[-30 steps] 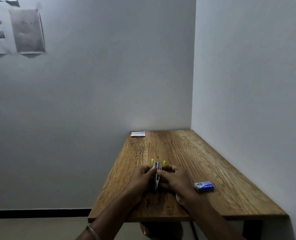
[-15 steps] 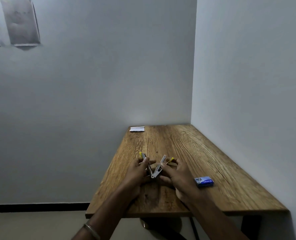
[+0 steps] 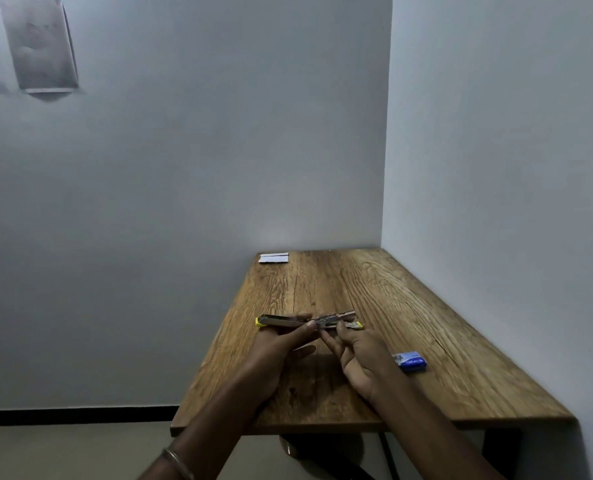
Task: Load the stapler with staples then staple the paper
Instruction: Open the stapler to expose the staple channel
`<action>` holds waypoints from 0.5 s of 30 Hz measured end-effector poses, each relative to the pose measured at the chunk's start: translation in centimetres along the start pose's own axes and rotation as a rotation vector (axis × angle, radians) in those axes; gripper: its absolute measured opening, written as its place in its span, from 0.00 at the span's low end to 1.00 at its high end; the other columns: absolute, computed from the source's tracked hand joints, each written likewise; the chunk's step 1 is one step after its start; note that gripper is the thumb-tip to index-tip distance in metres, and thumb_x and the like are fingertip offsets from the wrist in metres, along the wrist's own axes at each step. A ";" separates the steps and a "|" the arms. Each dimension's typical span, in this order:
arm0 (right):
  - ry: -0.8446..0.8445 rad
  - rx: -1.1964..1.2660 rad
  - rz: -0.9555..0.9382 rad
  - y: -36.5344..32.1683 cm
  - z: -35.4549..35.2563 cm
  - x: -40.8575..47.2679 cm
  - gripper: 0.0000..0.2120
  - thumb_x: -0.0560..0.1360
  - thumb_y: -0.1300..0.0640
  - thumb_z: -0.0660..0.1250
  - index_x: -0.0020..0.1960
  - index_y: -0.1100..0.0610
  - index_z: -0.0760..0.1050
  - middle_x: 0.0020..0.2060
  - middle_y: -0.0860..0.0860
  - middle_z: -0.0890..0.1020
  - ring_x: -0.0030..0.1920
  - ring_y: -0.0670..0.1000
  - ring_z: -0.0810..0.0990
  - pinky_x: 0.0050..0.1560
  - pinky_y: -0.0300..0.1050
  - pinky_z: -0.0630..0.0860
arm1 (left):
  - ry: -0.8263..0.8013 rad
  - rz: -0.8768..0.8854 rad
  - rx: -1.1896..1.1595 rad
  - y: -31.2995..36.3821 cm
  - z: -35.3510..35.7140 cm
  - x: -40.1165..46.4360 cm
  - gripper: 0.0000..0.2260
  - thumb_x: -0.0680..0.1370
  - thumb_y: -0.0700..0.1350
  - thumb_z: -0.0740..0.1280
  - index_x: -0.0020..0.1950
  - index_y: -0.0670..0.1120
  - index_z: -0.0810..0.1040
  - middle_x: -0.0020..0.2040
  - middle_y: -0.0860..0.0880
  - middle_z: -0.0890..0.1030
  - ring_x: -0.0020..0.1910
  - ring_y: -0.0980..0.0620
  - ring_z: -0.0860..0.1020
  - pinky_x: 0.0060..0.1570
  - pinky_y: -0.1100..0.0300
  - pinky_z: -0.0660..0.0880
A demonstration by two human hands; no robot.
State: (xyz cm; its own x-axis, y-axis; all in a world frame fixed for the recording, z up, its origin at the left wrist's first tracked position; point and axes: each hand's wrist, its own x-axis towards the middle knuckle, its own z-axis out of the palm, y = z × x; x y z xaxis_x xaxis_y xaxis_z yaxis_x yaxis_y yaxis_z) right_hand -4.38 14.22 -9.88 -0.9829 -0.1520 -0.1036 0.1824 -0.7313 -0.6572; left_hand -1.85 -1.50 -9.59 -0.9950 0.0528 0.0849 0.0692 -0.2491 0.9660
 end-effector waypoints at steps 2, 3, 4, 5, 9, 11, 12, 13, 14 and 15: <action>-0.011 -0.041 -0.008 0.1 -0.1 0.0 0.13 0.80 0.72 0.59 0.64 0.70 0.70 0.58 0.67 0.80 0.58 0.62 0.82 0.50 0.50 0.81 | 0.033 0.024 0.017 0.0 0.2 0.0 0.14 0.74 0.40 0.74 0.59 0.41 0.81 0.53 0.45 0.87 0.53 0.50 0.85 0.46 0.59 0.82; -0.018 -0.091 -0.019 0.2 -0.1 0.0 0.11 0.80 0.72 0.60 0.62 0.69 0.72 0.57 0.66 0.81 0.56 0.61 0.83 0.49 0.50 0.82 | 0.049 0.025 0.025 0.0 0.2 0.0 0.14 0.73 0.39 0.75 0.58 0.40 0.82 0.53 0.44 0.87 0.52 0.50 0.85 0.46 0.58 0.82; -0.022 -0.149 -0.036 0.3 -0.2 0.0 0.10 0.79 0.71 0.61 0.60 0.68 0.74 0.54 0.64 0.82 0.54 0.59 0.84 0.47 0.49 0.83 | 0.060 0.024 0.033 0.0 0.3 0.0 0.14 0.72 0.38 0.75 0.57 0.40 0.82 0.52 0.43 0.87 0.52 0.49 0.86 0.46 0.58 0.82; -0.023 -0.200 -0.053 0.4 -0.2 -0.1 0.09 0.79 0.71 0.62 0.58 0.67 0.75 0.52 0.62 0.83 0.51 0.57 0.85 0.45 0.47 0.83 | 0.066 0.023 0.038 -0.1 0.2 0.1 0.13 0.72 0.38 0.75 0.56 0.39 0.82 0.51 0.43 0.87 0.51 0.48 0.86 0.46 0.57 0.82; 0.002 -0.321 -0.119 0.6 -0.3 0.1 0.11 0.78 0.70 0.65 0.59 0.63 0.76 0.52 0.60 0.84 0.49 0.54 0.87 0.42 0.43 0.83 | 0.091 0.046 0.058 -0.4 0.1 0.2 0.11 0.71 0.36 0.76 0.52 0.39 0.82 0.48 0.43 0.87 0.48 0.49 0.86 0.44 0.59 0.82; 0.044 -0.419 -0.192 0.7 -0.5 0.2 0.16 0.76 0.70 0.68 0.62 0.58 0.75 0.54 0.58 0.83 0.52 0.54 0.85 0.41 0.42 0.83 | 0.107 0.053 0.064 -0.6 0.1 0.3 0.12 0.71 0.36 0.76 0.52 0.38 0.82 0.48 0.42 0.87 0.49 0.47 0.86 0.44 0.58 0.81; 0.058 -0.481 -0.233 0.8 -0.6 0.3 0.18 0.75 0.70 0.69 0.62 0.55 0.75 0.54 0.56 0.82 0.52 0.53 0.84 0.41 0.42 0.83 | 0.113 0.055 0.065 -0.6 0.0 0.4 0.12 0.70 0.36 0.77 0.52 0.38 0.81 0.47 0.42 0.86 0.49 0.46 0.85 0.44 0.58 0.81; 0.067 -0.552 -0.272 0.9 -0.7 0.4 0.19 0.75 0.69 0.70 0.62 0.53 0.75 0.53 0.55 0.82 0.52 0.52 0.84 0.42 0.42 0.83 | 0.117 0.054 0.064 -0.6 0.0 0.4 0.13 0.70 0.36 0.77 0.52 0.38 0.80 0.46 0.42 0.86 0.49 0.46 0.85 0.43 0.57 0.81; 0.073 -0.637 -0.309 0.9 -0.8 0.3 0.19 0.75 0.67 0.71 0.61 0.51 0.76 0.53 0.53 0.83 0.51 0.51 0.84 0.44 0.43 0.84 | 0.119 0.048 0.061 -0.6 -0.1 0.5 0.13 0.69 0.36 0.78 0.51 0.38 0.80 0.44 0.43 0.86 0.47 0.46 0.85 0.43 0.56 0.82; 0.081 -0.734 -0.350 0.9 -0.9 0.3 0.18 0.74 0.65 0.73 0.61 0.51 0.76 0.52 0.52 0.83 0.50 0.49 0.84 0.45 0.45 0.84 | 0.118 0.038 0.054 -0.5 -0.1 0.6 0.13 0.69 0.36 0.78 0.50 0.39 0.79 0.42 0.43 0.86 0.46 0.45 0.85 0.43 0.56 0.82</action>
State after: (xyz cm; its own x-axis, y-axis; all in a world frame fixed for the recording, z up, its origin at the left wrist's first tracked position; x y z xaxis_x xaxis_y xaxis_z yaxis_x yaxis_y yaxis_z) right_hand -4.51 14.11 -11.14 -0.9839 0.0735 0.1630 -0.1699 -0.1016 -0.9802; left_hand -2.48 -1.42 -10.08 -0.9929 -0.0704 0.0958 0.1079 -0.1958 0.9747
